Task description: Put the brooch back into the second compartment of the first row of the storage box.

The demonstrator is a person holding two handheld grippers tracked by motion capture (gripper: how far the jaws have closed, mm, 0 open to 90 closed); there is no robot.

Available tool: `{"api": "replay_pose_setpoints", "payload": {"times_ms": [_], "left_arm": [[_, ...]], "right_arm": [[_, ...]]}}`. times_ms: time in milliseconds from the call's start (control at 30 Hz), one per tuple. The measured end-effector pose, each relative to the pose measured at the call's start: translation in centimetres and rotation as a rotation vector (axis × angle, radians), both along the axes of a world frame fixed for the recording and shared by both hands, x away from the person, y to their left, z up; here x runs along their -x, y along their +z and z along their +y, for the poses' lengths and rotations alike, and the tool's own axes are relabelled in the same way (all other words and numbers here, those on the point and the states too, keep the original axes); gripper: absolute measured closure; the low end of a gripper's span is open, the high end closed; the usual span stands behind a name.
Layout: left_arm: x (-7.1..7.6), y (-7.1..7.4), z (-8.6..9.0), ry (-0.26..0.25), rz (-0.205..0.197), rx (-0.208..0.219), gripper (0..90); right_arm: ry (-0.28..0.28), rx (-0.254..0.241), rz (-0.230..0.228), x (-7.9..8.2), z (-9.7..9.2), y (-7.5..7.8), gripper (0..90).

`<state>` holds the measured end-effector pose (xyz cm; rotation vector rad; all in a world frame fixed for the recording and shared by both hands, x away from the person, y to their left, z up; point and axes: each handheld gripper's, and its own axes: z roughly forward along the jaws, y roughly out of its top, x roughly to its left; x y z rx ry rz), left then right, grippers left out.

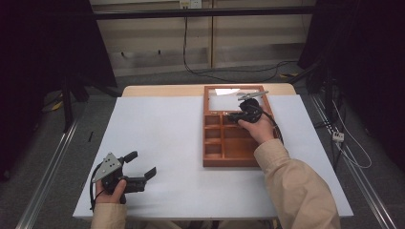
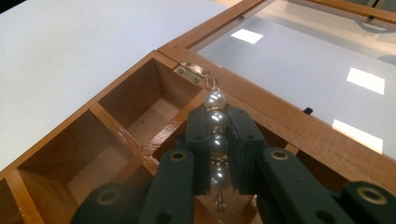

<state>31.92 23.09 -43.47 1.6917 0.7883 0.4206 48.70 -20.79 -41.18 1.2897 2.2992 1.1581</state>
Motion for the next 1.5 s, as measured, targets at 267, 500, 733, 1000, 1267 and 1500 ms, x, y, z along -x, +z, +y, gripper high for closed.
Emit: {"api": "replay_pose_setpoints", "payload": {"times_ms": [267,500,733,1000,1267,1500], "left_arm": [[0.1,0.0,0.1,0.006,-0.001,-0.003,3.8],[0.1,0.0,0.0,0.005,-0.001,-0.004,3.7],[-0.3,-0.1,-0.2,0.004,-0.001,-0.003,3.8],[-0.2,-0.1,-0.4,-0.001,0.003,-0.008,3.7],[-0.2,-0.1,-0.6,-0.005,0.002,-0.009,3.8],[0.0,0.1,-0.8,-0.010,-0.005,-0.005,3.7]], "right_arm": [[-0.007,0.006,0.005,0.0,-0.1,-0.2,80.1],[-0.008,0.006,-0.009,0.0,0.0,-0.1,70.8],[-0.006,-0.047,-0.023,0.6,-0.3,0.5,57.8],[-0.033,-0.080,-0.030,1.6,-0.9,1.0,31.4],[0.004,-0.097,-0.060,3.6,-1.0,1.7,25.1],[0.047,-0.106,-0.074,6.0,-1.0,2.4,24.0]]}}
